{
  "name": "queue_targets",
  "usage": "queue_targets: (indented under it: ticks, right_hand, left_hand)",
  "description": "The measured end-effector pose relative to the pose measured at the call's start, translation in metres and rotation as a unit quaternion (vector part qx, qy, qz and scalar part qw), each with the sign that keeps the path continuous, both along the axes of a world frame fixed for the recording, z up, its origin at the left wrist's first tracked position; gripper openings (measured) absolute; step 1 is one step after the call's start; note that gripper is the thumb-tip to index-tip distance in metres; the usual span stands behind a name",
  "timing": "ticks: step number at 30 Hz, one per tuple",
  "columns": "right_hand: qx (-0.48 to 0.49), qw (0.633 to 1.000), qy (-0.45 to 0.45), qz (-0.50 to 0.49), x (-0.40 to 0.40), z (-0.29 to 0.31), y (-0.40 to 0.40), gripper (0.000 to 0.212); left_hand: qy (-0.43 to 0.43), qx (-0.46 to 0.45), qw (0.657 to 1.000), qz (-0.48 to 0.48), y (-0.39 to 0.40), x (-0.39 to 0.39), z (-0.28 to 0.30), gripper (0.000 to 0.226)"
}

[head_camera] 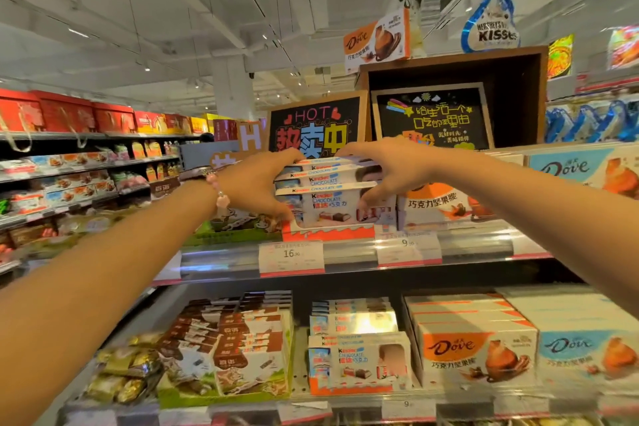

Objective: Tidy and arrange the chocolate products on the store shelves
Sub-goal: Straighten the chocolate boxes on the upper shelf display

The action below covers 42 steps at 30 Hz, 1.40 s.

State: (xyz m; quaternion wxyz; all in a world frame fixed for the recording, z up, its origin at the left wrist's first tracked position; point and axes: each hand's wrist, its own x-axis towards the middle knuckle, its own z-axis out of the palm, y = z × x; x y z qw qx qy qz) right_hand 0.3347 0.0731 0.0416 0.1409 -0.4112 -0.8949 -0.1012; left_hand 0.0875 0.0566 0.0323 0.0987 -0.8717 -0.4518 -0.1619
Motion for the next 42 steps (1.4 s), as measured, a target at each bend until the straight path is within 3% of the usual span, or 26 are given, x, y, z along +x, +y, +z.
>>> queue_targets:
  ticks: [3,9,13,16,20,22,26,32,39,42]
  right_hand:
    - [-0.045,0.999,0.011,0.006,-0.001,0.007,0.007,0.087]
    - [-0.125,0.991,-0.008,0.044,-0.006,0.016,0.009,0.060]
    - [-0.131,0.990,-0.049,0.022,-0.007,0.017,0.011,0.072]
    - [-0.158,0.987,-0.008,0.020,-0.002,0.021,0.004,0.082]
    - [-0.103,0.992,0.065,0.037,0.008,0.023,0.007,0.040]
    - [-0.088,0.990,0.091,0.057,0.012,0.020,0.010,0.027]
    - [-0.040,0.981,0.154,0.107,0.017,0.010,0.012,0.027]
    - [-0.018,0.979,0.175,0.107,0.020,0.003,0.019,0.028]
    - [-0.100,0.970,0.193,0.105,0.018,0.003,0.019,0.018]
    - [-0.147,0.963,0.202,0.101,0.017,0.006,0.016,0.016]
  left_hand:
    - [-0.057,-0.022,0.998,-0.015,0.000,-0.001,0.000,0.095]
    - [-0.069,-0.041,0.997,-0.014,0.002,-0.003,-0.003,0.079]
    - [-0.009,-0.028,1.000,-0.010,0.006,-0.003,-0.003,0.095]
    - [0.023,-0.018,1.000,0.004,0.008,-0.002,-0.004,0.105]
    - [-0.091,-0.084,0.992,-0.002,0.004,0.003,0.002,0.071]
    - [-0.135,-0.094,0.986,-0.005,0.005,0.001,0.002,0.068]
    - [-0.178,-0.110,0.978,-0.023,0.007,-0.005,0.001,0.058]
    - [-0.132,-0.118,0.983,-0.046,0.013,-0.006,0.007,0.047]
    - [-0.105,-0.108,0.987,-0.048,0.011,-0.006,0.004,0.054]
    - [-0.108,-0.115,0.986,-0.045,0.009,-0.002,0.005,0.046]
